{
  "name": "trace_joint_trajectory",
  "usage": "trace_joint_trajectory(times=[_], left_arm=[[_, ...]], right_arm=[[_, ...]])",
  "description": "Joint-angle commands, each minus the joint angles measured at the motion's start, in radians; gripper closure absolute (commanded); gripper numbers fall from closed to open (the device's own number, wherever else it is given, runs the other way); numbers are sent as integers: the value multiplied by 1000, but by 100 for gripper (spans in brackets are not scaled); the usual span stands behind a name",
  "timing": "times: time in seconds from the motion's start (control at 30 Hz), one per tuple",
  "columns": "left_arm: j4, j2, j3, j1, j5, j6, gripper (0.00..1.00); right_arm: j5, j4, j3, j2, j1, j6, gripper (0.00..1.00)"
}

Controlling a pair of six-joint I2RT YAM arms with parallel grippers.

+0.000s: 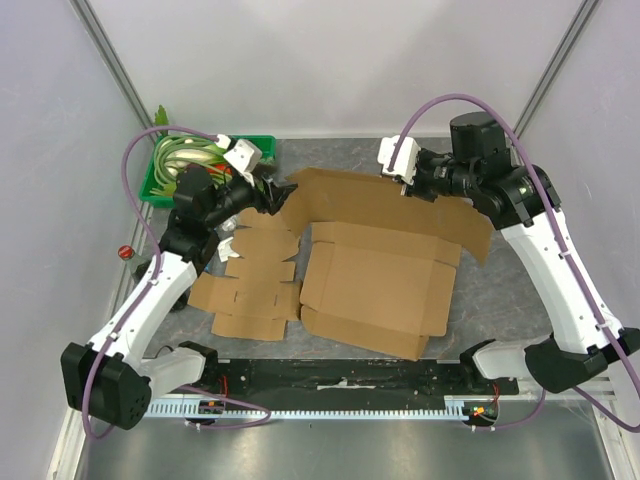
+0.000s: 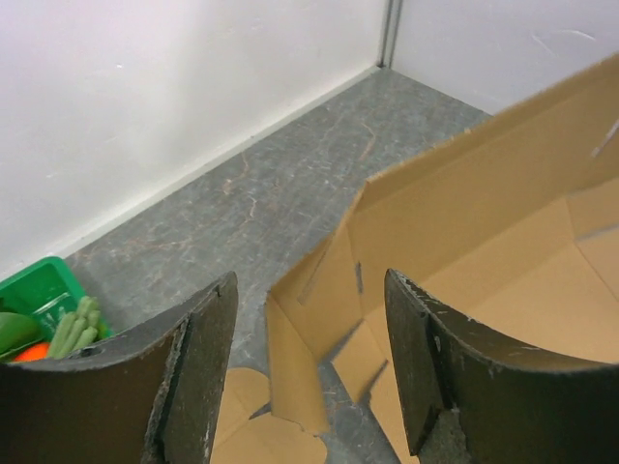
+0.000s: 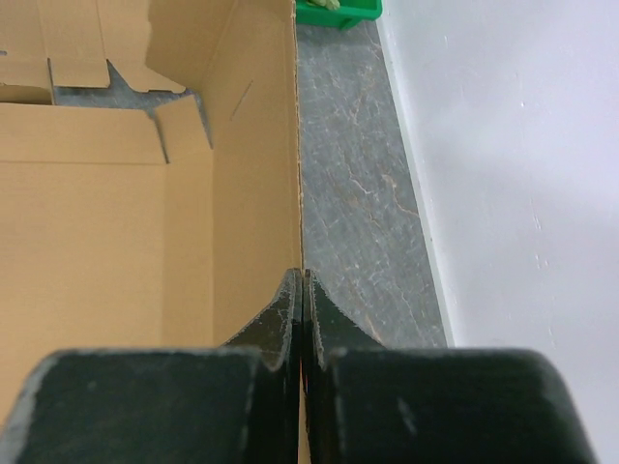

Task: Fold the paper box

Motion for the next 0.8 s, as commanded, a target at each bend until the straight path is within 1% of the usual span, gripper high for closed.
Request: trace_joint_trajectory(times=[0.0, 0.07, 0.1, 0.17, 0.2, 0.23, 0.3, 0.33, 0.37, 0.43, 0.47, 0.53, 0.6, 0.63, 0.77], left_arm=[[203, -10, -54, -2, 82, 24, 31], [206, 19, -35, -2, 99, 39, 32], [194, 29, -29, -2, 135, 53, 32], [194, 55, -18, -4, 143, 70, 38], [175, 61, -11, -4, 133, 70, 43], [172, 66, 0, -4, 136, 73, 52], [177, 81, 5, -5, 151, 79, 64], [165, 84, 14, -5, 162, 87, 78], [162, 84, 17, -8, 157, 97, 84], [163, 73, 14, -25, 153, 113, 95], [163, 70, 12, -34, 147, 135, 96], [163, 67, 12, -56, 136, 149, 96], [163, 64, 15, -70, 139, 156, 97], [163, 64, 15, -74, 139, 157, 97], [165, 67, 18, -102, 107, 147, 97]], right_arm=[[-53, 81, -5, -24, -10, 15, 100], [-60, 82, -2, -22, -11, 21, 100], [-63, 84, -1, -21, -11, 21, 100], [-69, 82, 4, -19, -11, 31, 100], [-76, 87, 4, -21, -11, 35, 100], [-81, 93, 1, -27, -11, 43, 100], [-86, 121, -13, -34, -11, 73, 100], [-81, 138, -25, -45, -11, 87, 100], [-60, 156, -57, -50, -10, 100, 95], [-31, 210, -111, -68, -5, 139, 72], [-27, 216, -122, -70, -4, 138, 68], [-3, 234, -139, -62, 16, 146, 55], [6, 237, -134, -39, 44, 143, 50], [13, 237, -124, -30, 55, 149, 43], [31, 218, -73, 30, 96, 178, 41]])
